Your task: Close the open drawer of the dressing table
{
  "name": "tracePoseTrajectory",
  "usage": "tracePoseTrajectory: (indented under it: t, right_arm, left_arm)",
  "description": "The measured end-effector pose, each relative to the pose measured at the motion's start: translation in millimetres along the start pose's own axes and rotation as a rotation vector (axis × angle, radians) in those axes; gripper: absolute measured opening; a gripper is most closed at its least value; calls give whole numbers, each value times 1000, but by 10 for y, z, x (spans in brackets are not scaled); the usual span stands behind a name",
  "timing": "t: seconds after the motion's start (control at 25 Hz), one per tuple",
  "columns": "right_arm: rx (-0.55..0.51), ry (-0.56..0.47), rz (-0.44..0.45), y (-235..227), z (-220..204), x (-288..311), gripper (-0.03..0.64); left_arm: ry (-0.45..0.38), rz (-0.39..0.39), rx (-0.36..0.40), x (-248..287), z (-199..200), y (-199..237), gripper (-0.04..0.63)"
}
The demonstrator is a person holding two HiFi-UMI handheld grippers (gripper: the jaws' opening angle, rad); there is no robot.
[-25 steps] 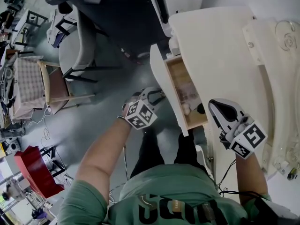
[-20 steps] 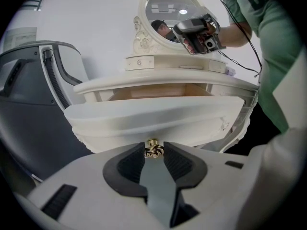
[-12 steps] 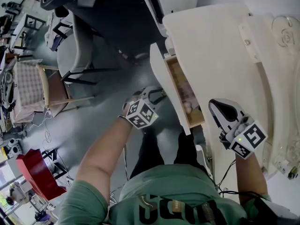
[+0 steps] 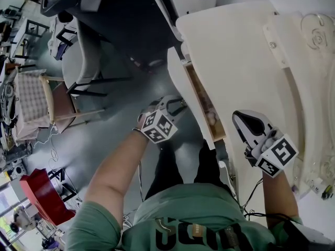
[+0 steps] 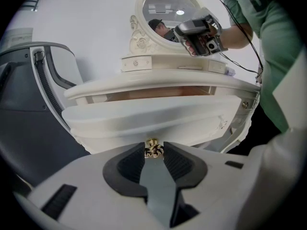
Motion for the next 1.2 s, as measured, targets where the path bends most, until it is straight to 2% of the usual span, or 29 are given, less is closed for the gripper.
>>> tracePoseTrajectory:
  t: [1.2]
  right_arm:
    - [22,-23,-25,-191,14,-179,11]
  left_arm:
    - [-19,-19,29,240,255,51,127]
Point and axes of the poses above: the fingertips, and each gripper's own axes: x forward along the fingers, y to its left, z out of its top, the point moved 1 cm from there along -x, backward along the fingers, and after that the axes turned 13 degrees about x, right-handed, at the moved point
